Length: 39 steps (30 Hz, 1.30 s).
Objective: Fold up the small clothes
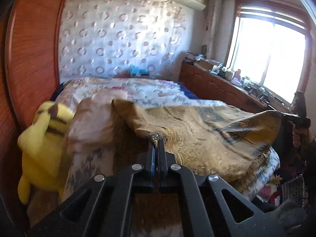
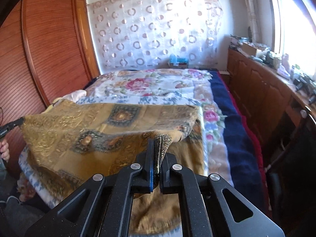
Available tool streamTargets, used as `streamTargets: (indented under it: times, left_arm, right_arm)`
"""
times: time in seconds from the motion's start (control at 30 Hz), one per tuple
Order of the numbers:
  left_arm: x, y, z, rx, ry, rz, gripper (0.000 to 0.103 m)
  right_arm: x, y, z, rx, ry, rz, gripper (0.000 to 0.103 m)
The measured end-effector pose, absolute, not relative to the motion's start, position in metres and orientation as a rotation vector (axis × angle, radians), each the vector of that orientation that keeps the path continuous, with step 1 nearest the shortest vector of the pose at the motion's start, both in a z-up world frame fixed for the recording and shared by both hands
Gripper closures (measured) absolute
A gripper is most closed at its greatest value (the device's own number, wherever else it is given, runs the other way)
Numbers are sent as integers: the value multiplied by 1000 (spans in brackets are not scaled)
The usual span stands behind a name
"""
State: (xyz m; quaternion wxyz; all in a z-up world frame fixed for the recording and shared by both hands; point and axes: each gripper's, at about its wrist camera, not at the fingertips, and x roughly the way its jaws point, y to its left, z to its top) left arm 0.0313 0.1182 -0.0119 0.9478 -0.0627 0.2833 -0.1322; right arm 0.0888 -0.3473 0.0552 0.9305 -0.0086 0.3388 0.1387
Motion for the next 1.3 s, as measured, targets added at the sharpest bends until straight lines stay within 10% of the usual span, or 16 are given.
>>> streamTargets:
  times: [0.33, 0.5, 0.57, 0.73, 1.3]
  left_arm:
    - [32, 118, -62, -90, 709, -157, 92]
    - [32, 125, -67, -101, 734, -137, 72]
    - [32, 126, -71, -103, 750, -123, 69]
    - [38, 130, -87, -118, 807, -100, 63]
    - [37, 130, -100, -124, 832, -103, 63]
  right_arm:
    - [68, -355, 5, -41, 783, 224, 100]
    - [66, -350, 4, -80, 767, 178, 82]
    - [64, -346, 9, -113, 743, 151, 55]
    - [58, -332, 23, -139, 677, 153, 42]
    - [83, -227, -36, -163, 769, 384, 36]
